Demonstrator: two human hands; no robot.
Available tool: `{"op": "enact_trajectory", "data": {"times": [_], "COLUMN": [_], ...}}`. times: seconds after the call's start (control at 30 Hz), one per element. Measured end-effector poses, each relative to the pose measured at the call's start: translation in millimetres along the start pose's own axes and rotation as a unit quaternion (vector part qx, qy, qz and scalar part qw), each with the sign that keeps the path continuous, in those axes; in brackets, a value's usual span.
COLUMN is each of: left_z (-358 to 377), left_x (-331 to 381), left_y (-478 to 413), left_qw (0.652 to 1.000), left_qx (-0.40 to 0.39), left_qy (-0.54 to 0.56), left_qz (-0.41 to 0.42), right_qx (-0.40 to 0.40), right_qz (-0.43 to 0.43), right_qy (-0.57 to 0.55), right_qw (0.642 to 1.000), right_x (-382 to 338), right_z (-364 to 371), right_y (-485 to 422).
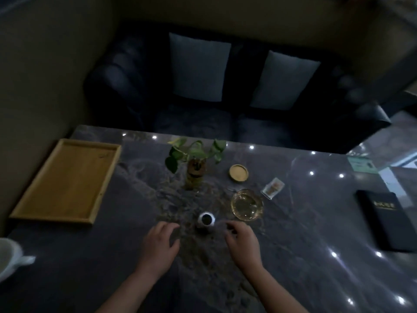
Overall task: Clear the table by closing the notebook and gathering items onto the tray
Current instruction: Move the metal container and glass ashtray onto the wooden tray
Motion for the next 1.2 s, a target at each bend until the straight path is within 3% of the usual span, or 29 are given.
{"op": "enact_trajectory", "data": {"times": [0.27, 0.57, 0.8, 0.97, 1.2], "left_z": [44.4, 76.2, 86.9, 84.9, 47.6], "left_x": [42.4, 56.3, 65.1, 61.8, 48.4], "left_y": [-33.7, -52.7, -62.0, -63.7, -52.2], "left_qw": [0.998, 0.991, 0.987, 0.989, 0.989], "left_qx": [-0.044, -0.079, -0.065, -0.059, 0.015], "left_qy": [0.011, -0.061, -0.128, -0.087, -0.06], "left_qz": [-0.032, -0.093, -0.074, -0.101, -0.134], "right_qx": [0.069, -0.037, -0.082, -0.081, -0.095], "right_qz": [0.112, 0.022, 0.006, -0.012, -0.061], "right_qy": [-0.052, 0.099, 0.159, 0.168, 0.126], "right_qw": [0.99, 0.994, 0.984, 0.982, 0.986], "right_x": [76.3, 84.2, 85.5, 83.2, 77.4], "right_z": [-51.5, -37.6, -22.4, -20.2, -17.2], "right_y": [-31.0, -76.1, -95.9, -103.6, -94.1]}}
Point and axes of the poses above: each hand's wrist, its own y-axis away from the middle knuckle, its own z-axis out of the palm, x = y × z, the point moved 8 cm from there along -y, towards the middle knuckle, and after that the axes turned 2 degrees about -z, right-handed, at the moved point
